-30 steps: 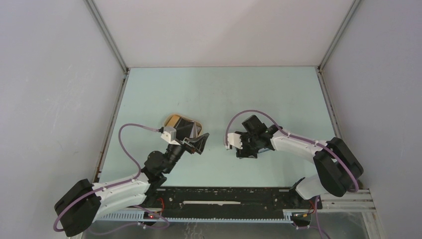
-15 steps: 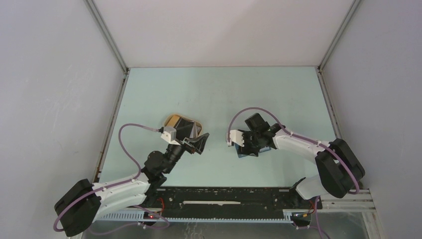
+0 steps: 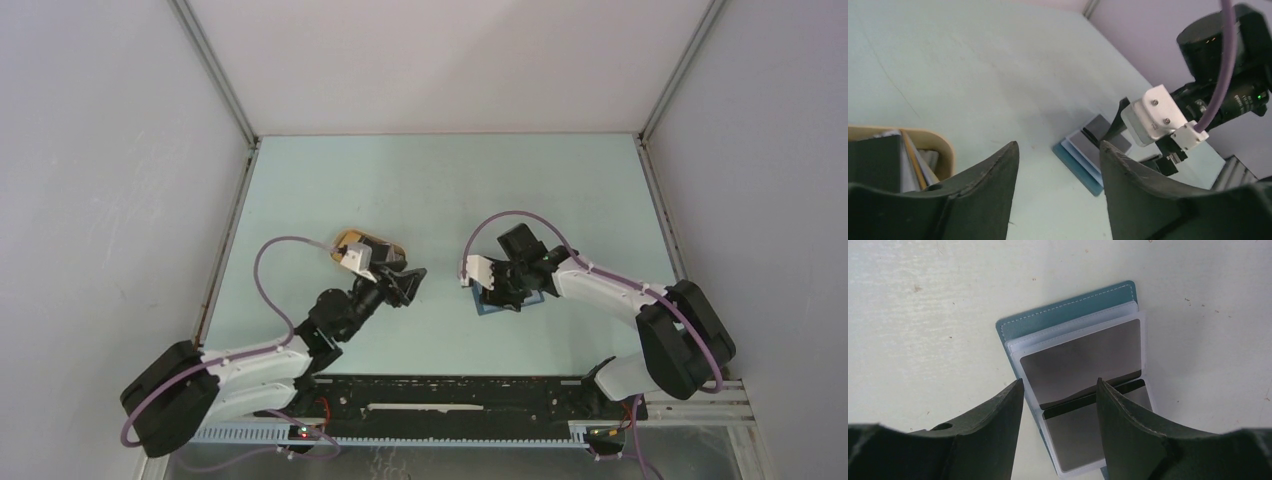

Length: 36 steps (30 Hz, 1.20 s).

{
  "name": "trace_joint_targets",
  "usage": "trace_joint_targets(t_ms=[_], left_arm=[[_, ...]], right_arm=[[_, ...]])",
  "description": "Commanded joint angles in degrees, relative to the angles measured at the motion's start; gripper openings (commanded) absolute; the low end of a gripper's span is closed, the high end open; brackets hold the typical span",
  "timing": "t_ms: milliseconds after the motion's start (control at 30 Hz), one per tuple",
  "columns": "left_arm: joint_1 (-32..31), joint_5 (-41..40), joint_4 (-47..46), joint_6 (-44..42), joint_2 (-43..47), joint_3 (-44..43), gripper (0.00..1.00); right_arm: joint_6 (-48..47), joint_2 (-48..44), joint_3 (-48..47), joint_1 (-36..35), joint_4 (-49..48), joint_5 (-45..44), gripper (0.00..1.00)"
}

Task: Put the credit cards into the card holder
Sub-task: Turn over the card slot in the card holder.

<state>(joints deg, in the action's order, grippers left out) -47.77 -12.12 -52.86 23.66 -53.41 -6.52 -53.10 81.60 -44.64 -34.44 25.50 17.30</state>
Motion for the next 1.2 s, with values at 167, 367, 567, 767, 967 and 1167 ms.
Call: trace_joint_targets(t_ms=[167, 367, 567, 767, 967, 1167], left_arm=[[1.0, 10.2, 2.0, 18.2, -17.9, -13.3, 0.41], [2.9, 13.6, 5.6, 23.7, -28.7, -20.1, 0.24], [2.9, 17.7, 10.7, 24.1, -38.1, -26.9, 0.09], [2.8, 21.4, 12.0, 24.4, -43.7, -31.5, 0.05], [2.4, 22.4, 15.5, 24.2, -47.2, -35.0, 0.04], [1.9, 22.3, 19.2, 23.8, -50.5, -38.6, 0.02]], right_arm=[[1.5, -2.0, -2.5, 1.3, -0.2, 1.3, 0.61], [1.7, -2.3, -2.5, 1.6, -0.2, 1.5, 0.60], [1.8, -2.3, -2.6, 1.8, -0.3, 1.4, 0.60], [1.8, -2.4, -2.6, 2.0, -0.3, 1.4, 0.59], [1.7, -2.3, -2.6, 2.0, -0.1, 1.4, 0.59], [1.7, -2.3, -2.6, 2.0, -0.2, 1.4, 0.59]])
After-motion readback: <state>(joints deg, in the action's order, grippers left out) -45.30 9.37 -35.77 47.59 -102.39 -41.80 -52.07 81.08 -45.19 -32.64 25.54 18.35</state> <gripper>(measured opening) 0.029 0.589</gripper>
